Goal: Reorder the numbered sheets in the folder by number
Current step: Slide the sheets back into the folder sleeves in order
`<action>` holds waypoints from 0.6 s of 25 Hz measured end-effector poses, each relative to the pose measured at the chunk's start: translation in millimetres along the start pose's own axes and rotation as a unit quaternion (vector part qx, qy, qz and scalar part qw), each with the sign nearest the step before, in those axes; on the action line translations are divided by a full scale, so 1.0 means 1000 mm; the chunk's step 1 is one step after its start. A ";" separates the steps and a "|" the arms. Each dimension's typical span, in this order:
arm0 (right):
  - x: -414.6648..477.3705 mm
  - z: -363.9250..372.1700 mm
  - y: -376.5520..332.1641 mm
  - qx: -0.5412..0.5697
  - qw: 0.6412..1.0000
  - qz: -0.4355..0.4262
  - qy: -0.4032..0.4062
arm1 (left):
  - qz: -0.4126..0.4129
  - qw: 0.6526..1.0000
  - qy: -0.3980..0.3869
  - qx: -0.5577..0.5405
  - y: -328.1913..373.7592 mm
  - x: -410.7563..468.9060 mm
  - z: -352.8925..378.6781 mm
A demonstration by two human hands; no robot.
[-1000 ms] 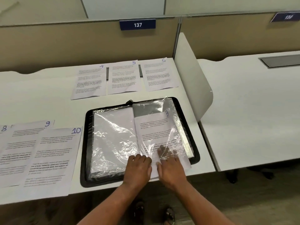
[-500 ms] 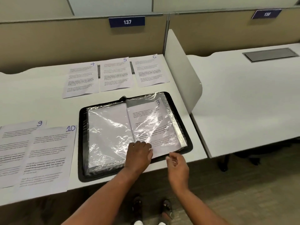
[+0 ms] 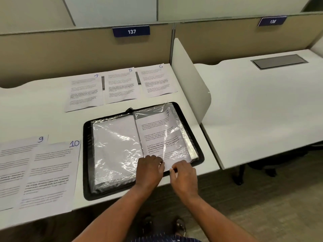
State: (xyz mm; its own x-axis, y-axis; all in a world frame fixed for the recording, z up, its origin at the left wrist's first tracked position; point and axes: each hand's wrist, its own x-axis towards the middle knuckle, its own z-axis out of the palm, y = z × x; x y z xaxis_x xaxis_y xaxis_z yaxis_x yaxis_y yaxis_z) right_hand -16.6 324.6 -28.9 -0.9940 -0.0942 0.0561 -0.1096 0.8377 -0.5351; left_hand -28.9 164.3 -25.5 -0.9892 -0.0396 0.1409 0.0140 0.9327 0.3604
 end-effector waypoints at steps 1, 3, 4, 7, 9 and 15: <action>0.001 0.005 0.010 -0.055 0.992 -0.109 -0.020 | 0.000 1.000 0.005 0.003 -0.001 0.001 -0.001; 0.004 0.017 0.025 -0.116 0.968 -0.204 -0.091 | 0.005 1.000 0.010 0.017 -0.002 0.002 -0.002; 0.006 0.020 0.026 -0.136 0.959 -0.214 -0.127 | 0.009 1.000 0.010 0.024 -0.002 0.003 -0.002; 0.013 0.029 0.026 -0.176 0.942 -0.219 -0.183 | 0.015 1.000 0.014 0.020 -0.004 0.002 -0.002; 0.022 0.029 0.020 -0.187 0.939 -0.223 -0.182 | 0.013 1.000 0.016 0.012 -0.004 0.000 -0.003; 0.059 0.032 0.009 -0.151 0.938 -0.223 -0.218 | 0.035 0.999 0.020 0.010 -0.005 -0.004 -0.007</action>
State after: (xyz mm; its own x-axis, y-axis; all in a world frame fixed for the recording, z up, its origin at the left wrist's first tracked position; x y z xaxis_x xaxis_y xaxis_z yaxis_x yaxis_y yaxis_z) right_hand -75.7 309.0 -57.5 -0.7598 -0.6282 -0.1673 -0.5762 0.7699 -0.2741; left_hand -23.5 157.2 -21.3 -0.9791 0.0126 0.2032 0.0805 0.9408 0.3293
